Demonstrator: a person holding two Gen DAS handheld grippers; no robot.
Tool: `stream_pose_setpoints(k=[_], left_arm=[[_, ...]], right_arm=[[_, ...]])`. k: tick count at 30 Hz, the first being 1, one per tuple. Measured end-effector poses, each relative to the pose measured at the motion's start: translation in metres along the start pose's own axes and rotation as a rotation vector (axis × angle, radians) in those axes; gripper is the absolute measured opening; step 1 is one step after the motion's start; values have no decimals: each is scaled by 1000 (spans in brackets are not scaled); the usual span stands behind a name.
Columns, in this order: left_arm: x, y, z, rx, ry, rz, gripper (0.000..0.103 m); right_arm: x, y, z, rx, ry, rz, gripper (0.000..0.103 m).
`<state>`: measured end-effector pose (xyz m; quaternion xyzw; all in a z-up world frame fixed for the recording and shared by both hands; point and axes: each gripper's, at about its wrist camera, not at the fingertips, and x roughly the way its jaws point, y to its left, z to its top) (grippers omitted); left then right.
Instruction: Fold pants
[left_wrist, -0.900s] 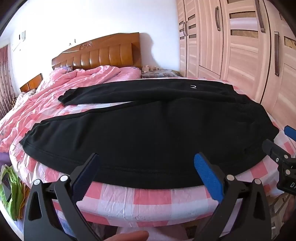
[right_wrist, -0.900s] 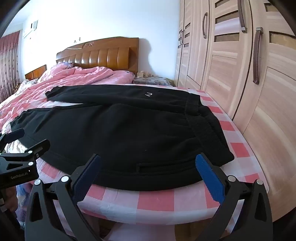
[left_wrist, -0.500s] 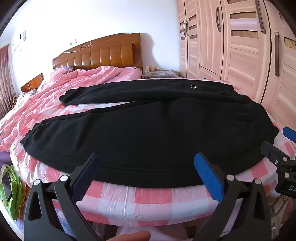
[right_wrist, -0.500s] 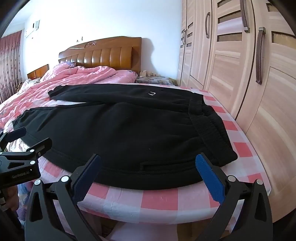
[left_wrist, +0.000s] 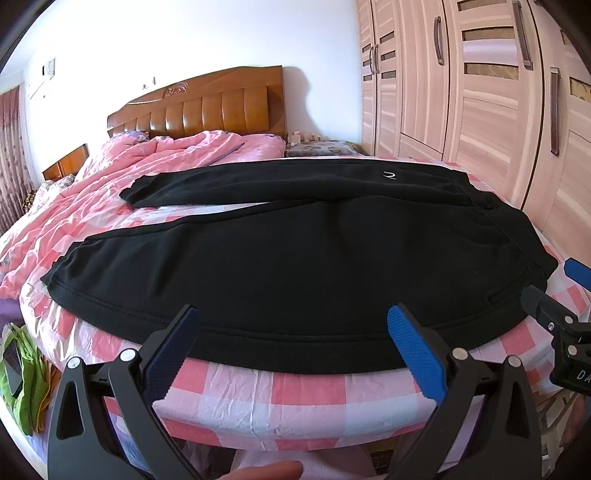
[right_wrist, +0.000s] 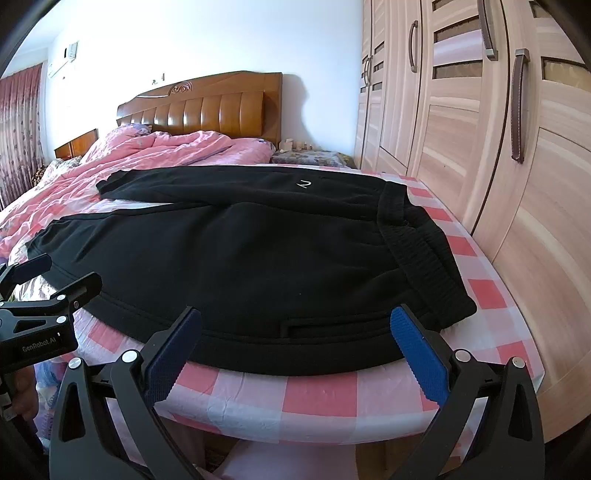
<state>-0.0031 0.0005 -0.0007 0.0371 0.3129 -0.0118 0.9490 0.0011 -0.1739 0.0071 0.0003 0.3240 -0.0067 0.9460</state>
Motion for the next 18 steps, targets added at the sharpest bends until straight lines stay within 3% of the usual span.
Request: stream_pose_setpoints(k=[18], left_arm=[[0, 1, 1, -2, 0, 0, 102]], right_arm=[[-1, 4, -4, 6, 3, 2, 99]])
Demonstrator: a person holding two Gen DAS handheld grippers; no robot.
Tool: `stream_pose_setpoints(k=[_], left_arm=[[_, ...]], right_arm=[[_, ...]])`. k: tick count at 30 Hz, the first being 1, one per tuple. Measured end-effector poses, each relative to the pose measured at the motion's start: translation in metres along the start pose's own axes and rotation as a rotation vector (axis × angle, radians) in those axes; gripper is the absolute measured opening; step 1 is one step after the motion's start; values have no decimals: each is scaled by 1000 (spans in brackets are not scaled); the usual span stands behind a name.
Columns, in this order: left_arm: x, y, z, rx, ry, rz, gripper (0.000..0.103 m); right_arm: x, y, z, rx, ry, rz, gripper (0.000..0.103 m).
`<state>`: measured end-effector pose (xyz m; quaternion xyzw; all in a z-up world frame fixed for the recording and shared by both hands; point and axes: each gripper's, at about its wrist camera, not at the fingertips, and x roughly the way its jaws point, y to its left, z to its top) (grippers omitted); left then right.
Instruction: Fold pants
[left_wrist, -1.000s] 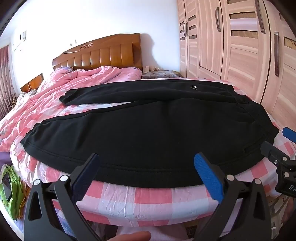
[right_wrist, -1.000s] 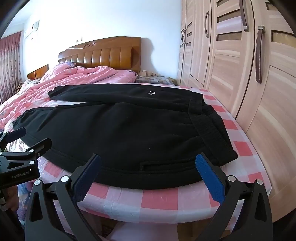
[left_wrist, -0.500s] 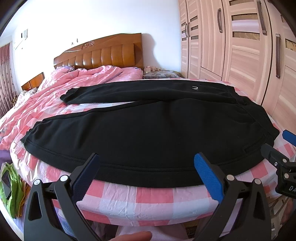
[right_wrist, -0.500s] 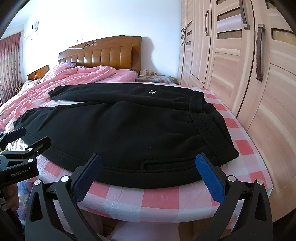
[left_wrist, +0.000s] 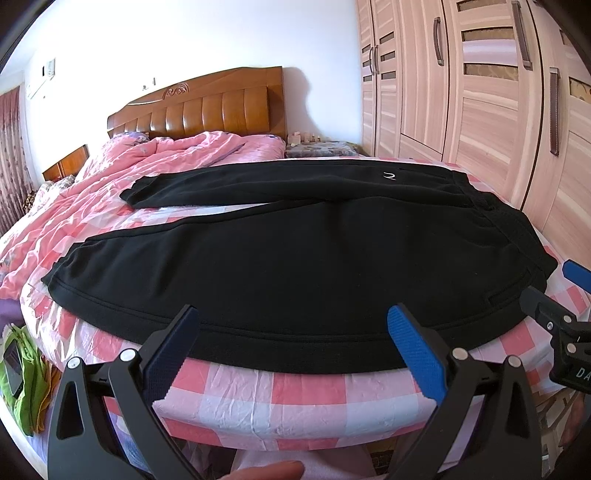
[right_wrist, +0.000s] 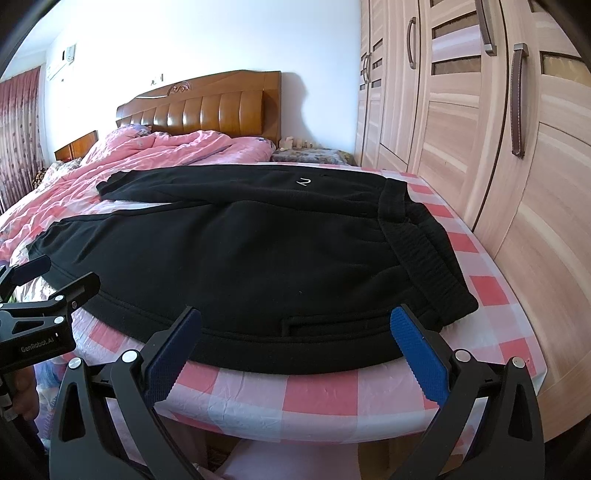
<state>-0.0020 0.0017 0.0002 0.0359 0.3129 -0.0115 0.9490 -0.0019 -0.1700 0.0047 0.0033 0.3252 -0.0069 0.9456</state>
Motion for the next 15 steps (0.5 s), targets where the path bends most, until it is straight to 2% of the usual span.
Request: stream_pose_setpoints(k=[15], left_arm=[[0, 0, 1, -3, 2, 0, 102]], right_arm=[[0, 1, 0, -3, 7, 4, 99]])
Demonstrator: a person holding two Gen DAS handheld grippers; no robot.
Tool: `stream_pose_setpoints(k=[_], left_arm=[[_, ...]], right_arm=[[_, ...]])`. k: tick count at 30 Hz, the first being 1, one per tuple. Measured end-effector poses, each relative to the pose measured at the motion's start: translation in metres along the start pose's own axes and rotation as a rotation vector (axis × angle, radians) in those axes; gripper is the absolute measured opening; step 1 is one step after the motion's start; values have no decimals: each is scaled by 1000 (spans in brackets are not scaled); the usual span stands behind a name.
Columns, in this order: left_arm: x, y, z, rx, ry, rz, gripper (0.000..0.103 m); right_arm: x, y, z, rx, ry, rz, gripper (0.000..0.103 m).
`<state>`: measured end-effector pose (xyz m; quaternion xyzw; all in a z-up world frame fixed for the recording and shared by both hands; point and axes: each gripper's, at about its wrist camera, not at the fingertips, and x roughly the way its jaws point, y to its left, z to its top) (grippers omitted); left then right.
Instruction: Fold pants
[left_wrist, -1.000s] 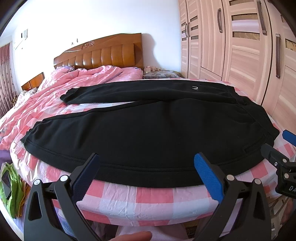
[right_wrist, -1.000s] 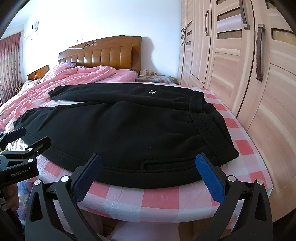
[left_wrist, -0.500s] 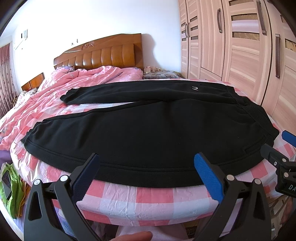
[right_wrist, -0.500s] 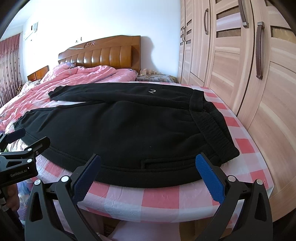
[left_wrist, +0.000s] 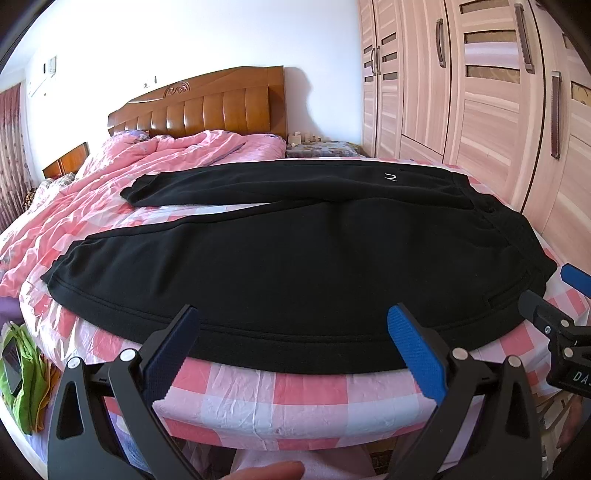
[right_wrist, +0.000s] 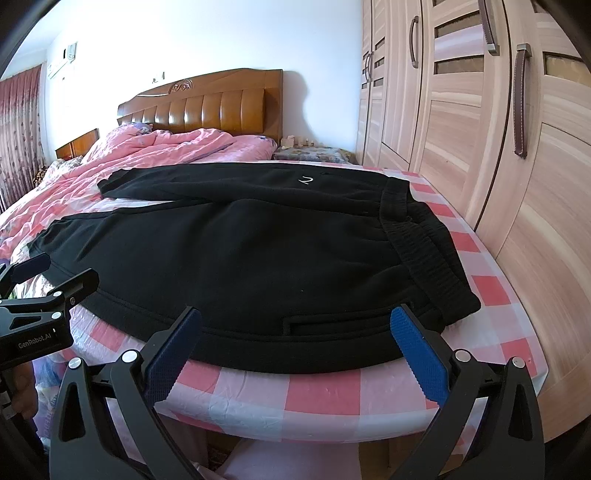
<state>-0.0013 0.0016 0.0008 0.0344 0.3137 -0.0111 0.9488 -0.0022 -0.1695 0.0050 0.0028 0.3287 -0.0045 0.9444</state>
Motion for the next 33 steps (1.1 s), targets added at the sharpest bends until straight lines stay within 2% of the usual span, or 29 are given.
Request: stream_pose_setpoints(k=[33], left_arm=[[-2, 4, -3, -10, -1, -25, 102]], right_arm=[[0, -2, 1, 5, 1, -3, 99]])
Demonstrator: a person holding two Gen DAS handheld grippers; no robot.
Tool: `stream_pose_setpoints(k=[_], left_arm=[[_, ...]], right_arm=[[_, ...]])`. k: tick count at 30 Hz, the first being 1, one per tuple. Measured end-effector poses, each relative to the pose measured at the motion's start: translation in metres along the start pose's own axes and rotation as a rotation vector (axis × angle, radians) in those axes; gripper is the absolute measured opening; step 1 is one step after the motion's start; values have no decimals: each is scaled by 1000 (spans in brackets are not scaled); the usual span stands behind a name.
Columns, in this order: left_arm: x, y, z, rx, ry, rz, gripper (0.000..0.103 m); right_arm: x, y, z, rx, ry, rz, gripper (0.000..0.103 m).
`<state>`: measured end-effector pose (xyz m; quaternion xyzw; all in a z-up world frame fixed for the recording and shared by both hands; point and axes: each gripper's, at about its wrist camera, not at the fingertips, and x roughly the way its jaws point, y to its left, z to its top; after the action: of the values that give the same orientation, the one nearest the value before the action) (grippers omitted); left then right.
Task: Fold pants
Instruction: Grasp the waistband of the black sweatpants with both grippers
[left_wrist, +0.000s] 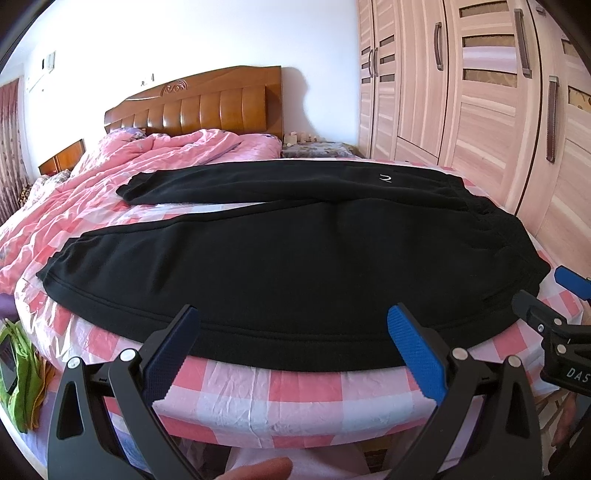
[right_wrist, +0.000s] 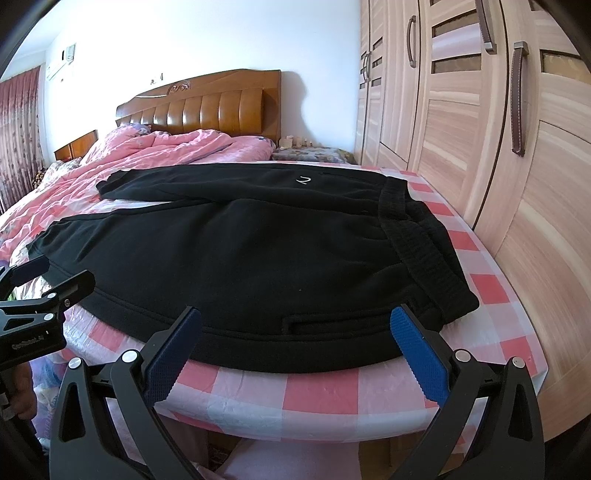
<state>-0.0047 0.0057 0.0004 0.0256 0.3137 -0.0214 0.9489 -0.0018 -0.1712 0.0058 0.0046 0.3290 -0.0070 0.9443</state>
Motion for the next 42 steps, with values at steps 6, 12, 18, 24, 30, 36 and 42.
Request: stream_pose_setpoints(k=[6, 12, 18, 24, 30, 36, 42], left_arm=[[-3, 2, -1, -5, -4, 4, 102], [1, 8, -3, -29, 32, -3, 102], [22, 16, 3, -21, 62, 23, 102], [55, 31, 67, -60, 29, -30, 102], [140, 34, 152, -12, 172, -200, 101], [233, 15, 218, 158, 253, -122, 102], [342, 21, 270, -48, 496, -295, 101]], right_arm=[[2, -7, 2, 15, -3, 7, 99], [19, -29, 20, 35, 18, 44, 99], [53, -62, 66, 62, 33, 78, 99], [108, -103, 131, 43, 53, 124, 99], [205, -147, 196, 28, 138, 207, 99], [323, -162, 237, -7, 295, 308, 99], [379, -142, 260, -138, 362, 390, 99]])
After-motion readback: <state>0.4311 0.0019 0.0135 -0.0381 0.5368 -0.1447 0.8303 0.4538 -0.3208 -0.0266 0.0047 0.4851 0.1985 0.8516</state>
